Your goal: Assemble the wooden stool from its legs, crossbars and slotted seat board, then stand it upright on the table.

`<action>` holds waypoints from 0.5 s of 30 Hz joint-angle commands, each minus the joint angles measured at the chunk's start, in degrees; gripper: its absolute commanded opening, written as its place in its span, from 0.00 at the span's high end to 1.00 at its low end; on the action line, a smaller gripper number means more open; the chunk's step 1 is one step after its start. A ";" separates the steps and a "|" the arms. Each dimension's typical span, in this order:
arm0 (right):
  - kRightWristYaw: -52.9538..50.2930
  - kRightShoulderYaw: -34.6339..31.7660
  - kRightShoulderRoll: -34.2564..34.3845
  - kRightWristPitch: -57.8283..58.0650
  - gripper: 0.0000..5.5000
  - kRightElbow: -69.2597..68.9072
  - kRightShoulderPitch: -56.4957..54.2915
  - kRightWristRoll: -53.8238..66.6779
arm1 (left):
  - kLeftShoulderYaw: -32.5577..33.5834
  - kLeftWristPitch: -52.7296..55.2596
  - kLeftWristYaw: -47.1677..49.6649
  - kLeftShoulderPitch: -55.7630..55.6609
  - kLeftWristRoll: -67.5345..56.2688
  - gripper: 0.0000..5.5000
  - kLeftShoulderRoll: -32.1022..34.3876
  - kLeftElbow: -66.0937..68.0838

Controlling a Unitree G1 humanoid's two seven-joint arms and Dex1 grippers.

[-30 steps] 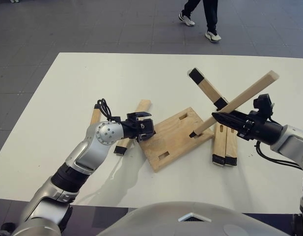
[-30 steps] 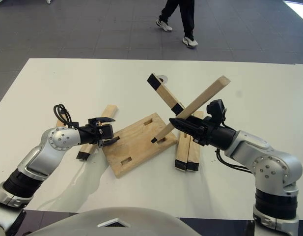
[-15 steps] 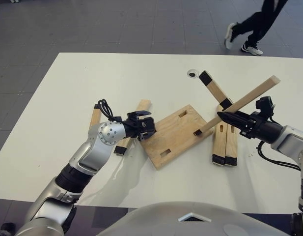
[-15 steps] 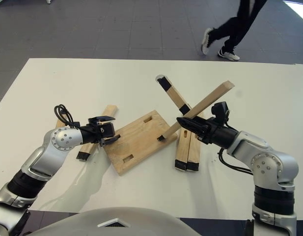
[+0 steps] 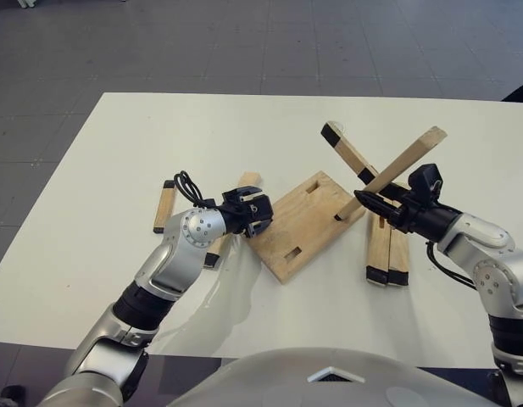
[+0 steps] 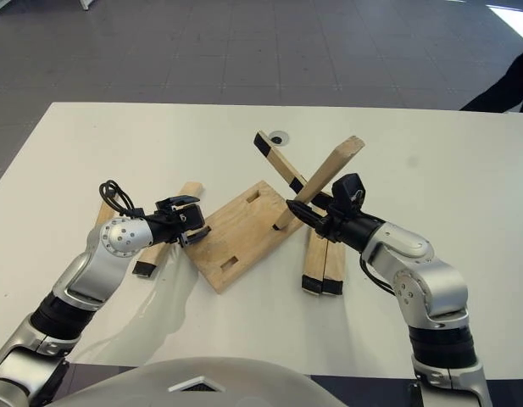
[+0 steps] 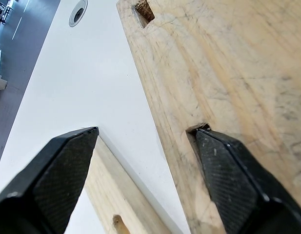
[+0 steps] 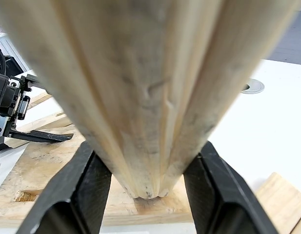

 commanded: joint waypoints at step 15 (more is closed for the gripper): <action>11.35 1.88 -3.25 9.06 0.63 20.68 -5.43 1.43 | 0.82 -3.59 0.79 -0.42 -0.12 0.33 -0.12 3.03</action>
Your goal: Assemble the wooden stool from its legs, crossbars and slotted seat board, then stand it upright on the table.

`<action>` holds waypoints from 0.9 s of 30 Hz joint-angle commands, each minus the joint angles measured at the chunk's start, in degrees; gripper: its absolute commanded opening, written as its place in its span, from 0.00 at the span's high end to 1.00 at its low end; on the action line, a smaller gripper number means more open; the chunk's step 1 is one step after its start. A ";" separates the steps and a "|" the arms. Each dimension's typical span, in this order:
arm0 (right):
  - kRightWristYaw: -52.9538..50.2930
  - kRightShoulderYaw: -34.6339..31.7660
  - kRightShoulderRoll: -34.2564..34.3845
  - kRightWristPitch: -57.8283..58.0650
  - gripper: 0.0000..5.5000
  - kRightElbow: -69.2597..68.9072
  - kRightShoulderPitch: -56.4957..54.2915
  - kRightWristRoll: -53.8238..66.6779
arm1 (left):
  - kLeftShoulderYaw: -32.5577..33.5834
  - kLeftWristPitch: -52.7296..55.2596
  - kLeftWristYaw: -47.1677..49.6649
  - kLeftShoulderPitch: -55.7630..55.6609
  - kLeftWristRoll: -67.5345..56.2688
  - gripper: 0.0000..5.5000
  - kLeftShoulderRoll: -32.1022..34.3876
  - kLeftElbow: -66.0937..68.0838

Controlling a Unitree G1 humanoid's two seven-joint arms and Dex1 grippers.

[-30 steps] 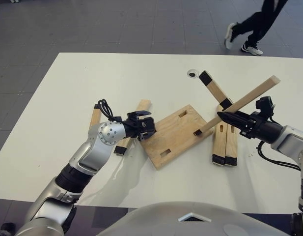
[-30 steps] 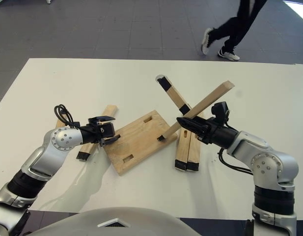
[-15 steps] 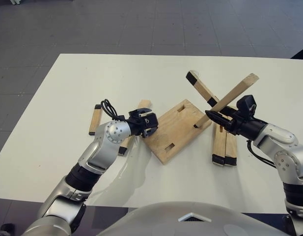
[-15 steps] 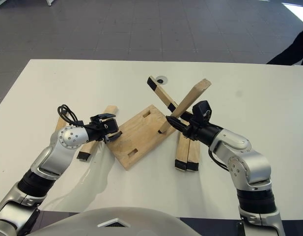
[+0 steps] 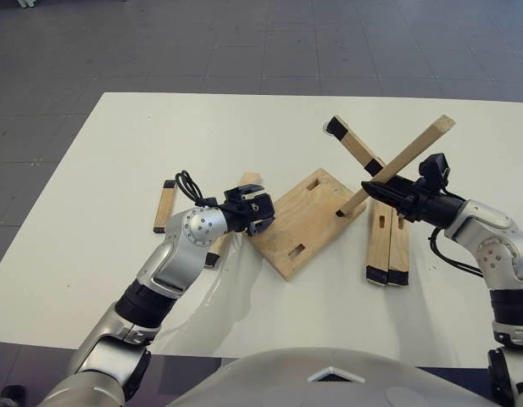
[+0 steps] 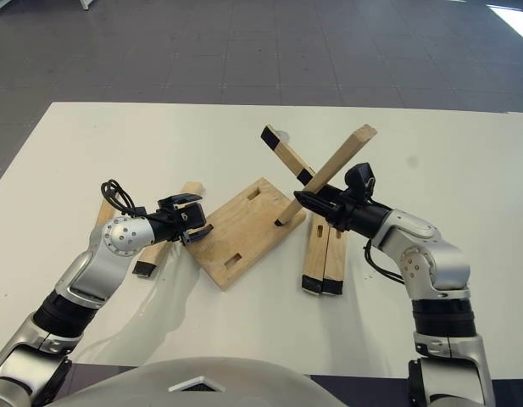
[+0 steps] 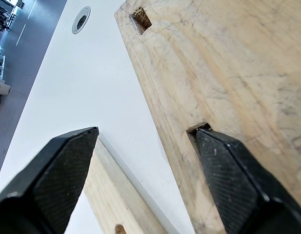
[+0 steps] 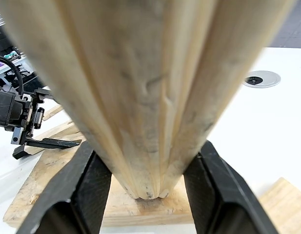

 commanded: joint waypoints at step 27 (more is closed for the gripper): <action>0.52 -1.21 -5.96 17.36 0.23 -6.29 0.35 -2.62 | 0.88 -0.37 1.40 1.51 0.79 0.33 0.48 1.24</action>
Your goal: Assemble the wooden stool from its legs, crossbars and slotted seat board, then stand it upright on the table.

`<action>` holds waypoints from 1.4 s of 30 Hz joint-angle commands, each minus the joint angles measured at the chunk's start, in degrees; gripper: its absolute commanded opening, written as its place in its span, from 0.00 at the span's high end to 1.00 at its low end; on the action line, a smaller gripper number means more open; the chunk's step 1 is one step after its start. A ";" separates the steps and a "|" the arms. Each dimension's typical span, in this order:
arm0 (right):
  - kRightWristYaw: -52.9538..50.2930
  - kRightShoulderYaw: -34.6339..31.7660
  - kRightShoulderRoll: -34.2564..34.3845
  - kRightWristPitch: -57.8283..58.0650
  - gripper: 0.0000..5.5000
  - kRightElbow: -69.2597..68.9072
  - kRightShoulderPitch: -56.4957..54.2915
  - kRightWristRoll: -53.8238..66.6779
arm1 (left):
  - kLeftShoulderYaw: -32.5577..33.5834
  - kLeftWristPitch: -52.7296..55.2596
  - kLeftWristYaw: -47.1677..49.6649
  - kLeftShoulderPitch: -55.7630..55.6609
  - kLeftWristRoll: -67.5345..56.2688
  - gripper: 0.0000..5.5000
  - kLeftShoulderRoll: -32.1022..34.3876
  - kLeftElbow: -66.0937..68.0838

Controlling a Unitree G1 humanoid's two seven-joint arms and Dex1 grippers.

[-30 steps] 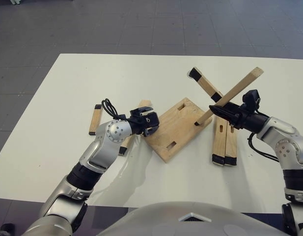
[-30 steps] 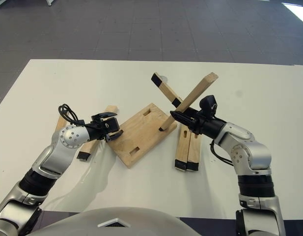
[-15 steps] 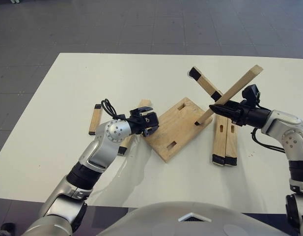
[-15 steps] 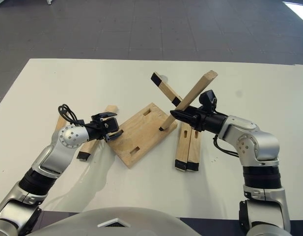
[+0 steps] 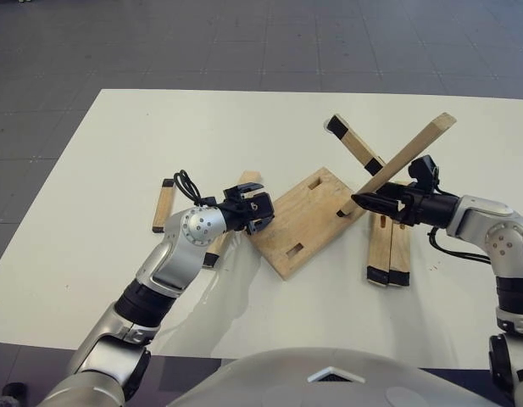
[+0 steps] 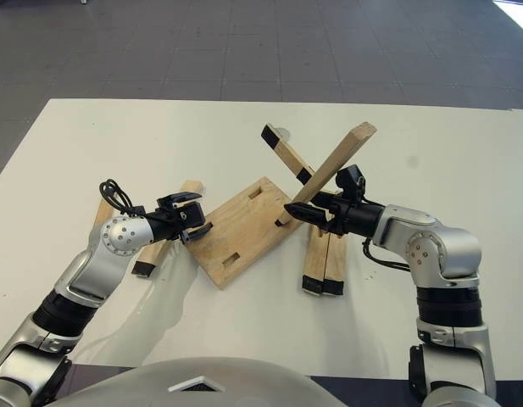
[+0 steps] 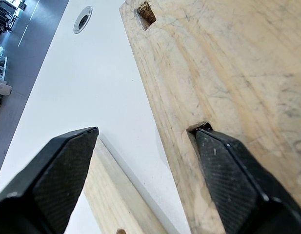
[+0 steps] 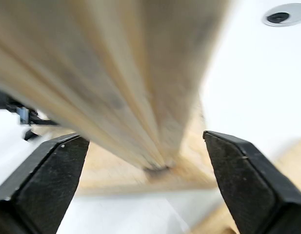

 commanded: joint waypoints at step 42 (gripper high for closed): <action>-21.07 -5.76 12.21 -22.96 0.23 21.54 -24.20 -28.19 | -0.32 7.26 -1.63 -2.97 0.14 0.33 -1.79 -5.09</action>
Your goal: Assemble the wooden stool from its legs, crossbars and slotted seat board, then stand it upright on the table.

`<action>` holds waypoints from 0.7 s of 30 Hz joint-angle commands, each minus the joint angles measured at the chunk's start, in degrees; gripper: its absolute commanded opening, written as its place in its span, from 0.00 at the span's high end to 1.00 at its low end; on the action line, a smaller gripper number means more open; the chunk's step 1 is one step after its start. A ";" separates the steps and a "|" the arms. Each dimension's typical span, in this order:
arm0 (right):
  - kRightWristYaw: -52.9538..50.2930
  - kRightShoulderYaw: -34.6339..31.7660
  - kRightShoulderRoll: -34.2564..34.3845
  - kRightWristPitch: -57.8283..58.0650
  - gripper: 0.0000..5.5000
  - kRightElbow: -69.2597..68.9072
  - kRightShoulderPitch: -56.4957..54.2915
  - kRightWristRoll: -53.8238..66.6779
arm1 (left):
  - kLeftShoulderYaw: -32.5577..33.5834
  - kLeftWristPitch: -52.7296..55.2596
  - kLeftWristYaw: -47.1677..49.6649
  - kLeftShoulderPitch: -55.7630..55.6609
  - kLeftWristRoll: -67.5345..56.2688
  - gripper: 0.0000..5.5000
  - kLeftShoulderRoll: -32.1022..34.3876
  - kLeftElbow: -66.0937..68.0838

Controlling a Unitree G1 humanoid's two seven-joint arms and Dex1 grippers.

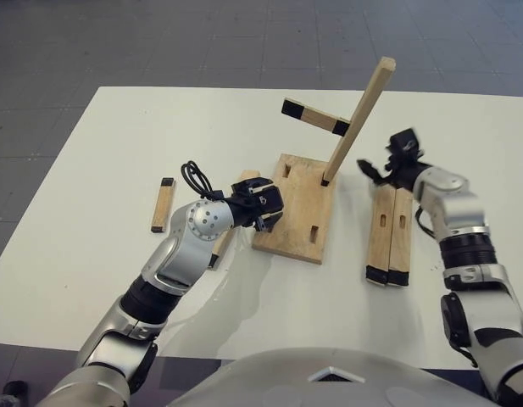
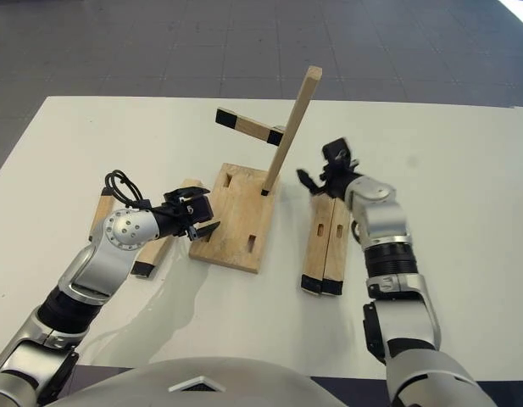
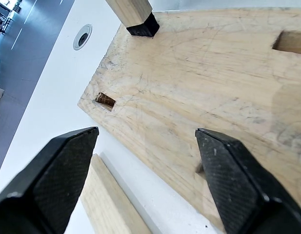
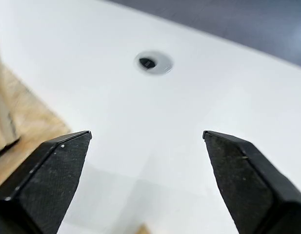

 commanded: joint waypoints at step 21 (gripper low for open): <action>-0.29 -7.72 8.78 0.11 0.23 19.03 -37.42 8.97 | -1.32 -1.02 2.23 0.56 0.03 0.33 -0.74 2.42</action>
